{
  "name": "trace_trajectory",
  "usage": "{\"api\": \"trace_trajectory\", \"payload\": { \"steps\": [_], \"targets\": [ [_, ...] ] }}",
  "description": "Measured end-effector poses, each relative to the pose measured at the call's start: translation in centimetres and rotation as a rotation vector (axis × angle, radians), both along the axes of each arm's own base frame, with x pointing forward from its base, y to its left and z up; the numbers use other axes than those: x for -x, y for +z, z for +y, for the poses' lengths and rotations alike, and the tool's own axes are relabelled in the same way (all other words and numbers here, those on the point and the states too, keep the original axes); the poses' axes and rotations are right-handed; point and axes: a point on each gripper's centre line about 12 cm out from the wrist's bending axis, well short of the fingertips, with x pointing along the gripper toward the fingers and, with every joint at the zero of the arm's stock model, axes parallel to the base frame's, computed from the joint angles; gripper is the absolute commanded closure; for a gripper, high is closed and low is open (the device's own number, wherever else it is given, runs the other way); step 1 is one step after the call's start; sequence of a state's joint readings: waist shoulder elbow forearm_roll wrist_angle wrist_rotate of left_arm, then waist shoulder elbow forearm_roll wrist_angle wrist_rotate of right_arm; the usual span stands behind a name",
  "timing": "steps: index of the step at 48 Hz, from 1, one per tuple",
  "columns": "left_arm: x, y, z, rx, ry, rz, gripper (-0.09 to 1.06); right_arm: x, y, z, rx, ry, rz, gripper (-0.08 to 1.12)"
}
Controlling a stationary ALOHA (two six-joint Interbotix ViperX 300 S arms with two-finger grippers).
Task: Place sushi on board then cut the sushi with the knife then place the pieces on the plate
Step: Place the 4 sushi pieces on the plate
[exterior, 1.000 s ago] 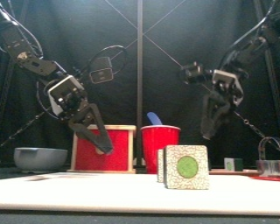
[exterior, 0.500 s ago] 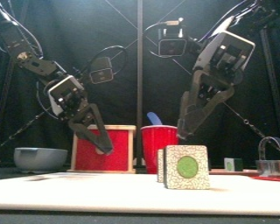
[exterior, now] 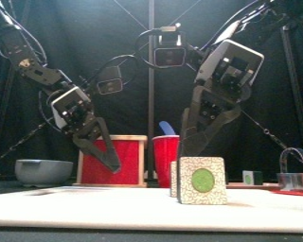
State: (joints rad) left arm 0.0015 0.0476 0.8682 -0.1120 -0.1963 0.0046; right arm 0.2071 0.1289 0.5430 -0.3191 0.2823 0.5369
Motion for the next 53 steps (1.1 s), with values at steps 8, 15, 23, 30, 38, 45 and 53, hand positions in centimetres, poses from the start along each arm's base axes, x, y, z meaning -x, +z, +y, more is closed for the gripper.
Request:
{"api": "trace_trajectory", "payload": {
  "steps": [8,15,23,30,38,45,53],
  "targets": [
    [0.0,0.0,-0.1,-0.001,-0.003,0.000,0.26,-0.1,-1.2,0.2,0.004,0.001,0.030,0.26],
    [0.0,0.0,0.0,0.000,0.000,0.002,0.25,-0.2,-1.8,0.0,0.012,0.000,0.043,0.32],
    [0.0,0.0,0.0,0.000,0.000,0.000,0.25,-0.2,-1.8,-0.2,0.018,-0.010,0.054,0.51],
    [0.0,0.0,-0.1,-0.001,-0.003,0.000,0.26,1.3,-0.7,-2.3,0.052,-0.070,0.114,0.51],
    [0.0,0.0,0.0,0.000,0.000,0.002,0.25,4.7,2.1,-7.1,0.058,-0.212,0.133,0.50],
    [0.0,0.0,0.0,-0.001,-0.001,0.000,0.25,8.3,3.7,-11.2,0.049,-0.346,0.120,0.50],
    [0.0,0.0,-0.1,0.000,-0.002,0.000,0.26,12.9,4.2,-15.7,0.028,-0.531,0.107,0.50]
  ]
}}
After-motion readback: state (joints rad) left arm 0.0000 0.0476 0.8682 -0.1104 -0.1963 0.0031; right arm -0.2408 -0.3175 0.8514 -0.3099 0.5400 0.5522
